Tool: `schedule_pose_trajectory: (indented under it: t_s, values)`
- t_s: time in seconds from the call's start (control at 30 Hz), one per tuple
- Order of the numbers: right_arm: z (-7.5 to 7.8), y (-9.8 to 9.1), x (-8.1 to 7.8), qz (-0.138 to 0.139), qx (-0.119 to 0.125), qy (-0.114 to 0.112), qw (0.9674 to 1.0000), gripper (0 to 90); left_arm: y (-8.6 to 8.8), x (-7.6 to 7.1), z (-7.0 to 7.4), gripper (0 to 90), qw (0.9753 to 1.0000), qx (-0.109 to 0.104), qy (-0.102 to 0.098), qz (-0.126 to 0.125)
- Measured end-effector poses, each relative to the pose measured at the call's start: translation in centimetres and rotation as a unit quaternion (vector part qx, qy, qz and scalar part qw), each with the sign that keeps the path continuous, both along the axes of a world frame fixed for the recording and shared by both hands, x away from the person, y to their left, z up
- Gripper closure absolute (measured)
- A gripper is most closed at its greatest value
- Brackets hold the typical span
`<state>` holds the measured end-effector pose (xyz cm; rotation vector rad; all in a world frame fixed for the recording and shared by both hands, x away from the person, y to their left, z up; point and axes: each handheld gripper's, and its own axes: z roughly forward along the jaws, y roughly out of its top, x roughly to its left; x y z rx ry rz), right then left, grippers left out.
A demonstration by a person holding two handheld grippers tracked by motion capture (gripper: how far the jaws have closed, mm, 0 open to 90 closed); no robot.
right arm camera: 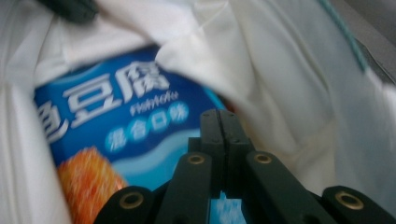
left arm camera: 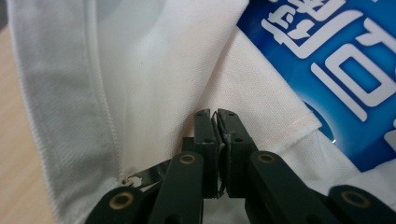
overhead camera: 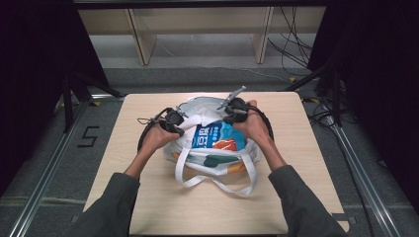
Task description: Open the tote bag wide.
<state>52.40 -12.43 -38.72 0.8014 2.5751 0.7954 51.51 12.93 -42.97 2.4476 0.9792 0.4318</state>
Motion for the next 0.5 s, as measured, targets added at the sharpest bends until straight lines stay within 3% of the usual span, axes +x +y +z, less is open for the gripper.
schedule_pose_trajectory:
  t_s: [0.07, 0.13, 0.17, 0.27, 0.4, 0.43, 0.5]
  values:
    - [-0.2, -1.0, -0.8, 0.004, 0.010, 0.000, 0.9999, 90.0, 0.0, 0.1, 0.1, 85.7, 0.9997, -0.021, 0.011, -0.002]
    - [-0.1, -2.0, -1.6, -0.001, 0.019, 0.000, 0.9998, 90.0, -0.4, -0.1, 0.4, 84.6, 0.9971, -0.072, 0.021, -0.012]
    - [0.0, -2.5, -1.9, -0.010, 0.023, 0.001, 0.9997, 90.0, -1.0, -0.2, 0.6, 84.7, 0.9959, -0.083, 0.025, -0.024]
    - [0.2, -3.4, -2.8, -0.016, 0.038, -0.002, 0.9992, 90.0, -2.1, -0.3, 0.4, 84.4, 0.9956, -0.078, 0.028, -0.044]
    - [0.1, -4.1, -4.3, -0.001, 0.051, -0.010, 0.9987, 90.0, -2.2, 0.2, -0.2, 84.9, 0.9942, -0.095, 0.042, -0.031]
    - [0.0, -4.3, -4.7, 0.005, 0.052, -0.005, 0.9986, 90.0, -2.3, 0.1, -0.3, 84.6, 0.9924, -0.114, 0.041, -0.021]
    - [-0.6, -4.5, -5.5, 0.009, 0.054, -0.007, 0.9985, 90.0, -2.3, -0.1, -0.1, 84.1, 0.9904, -0.121, 0.049, -0.045]
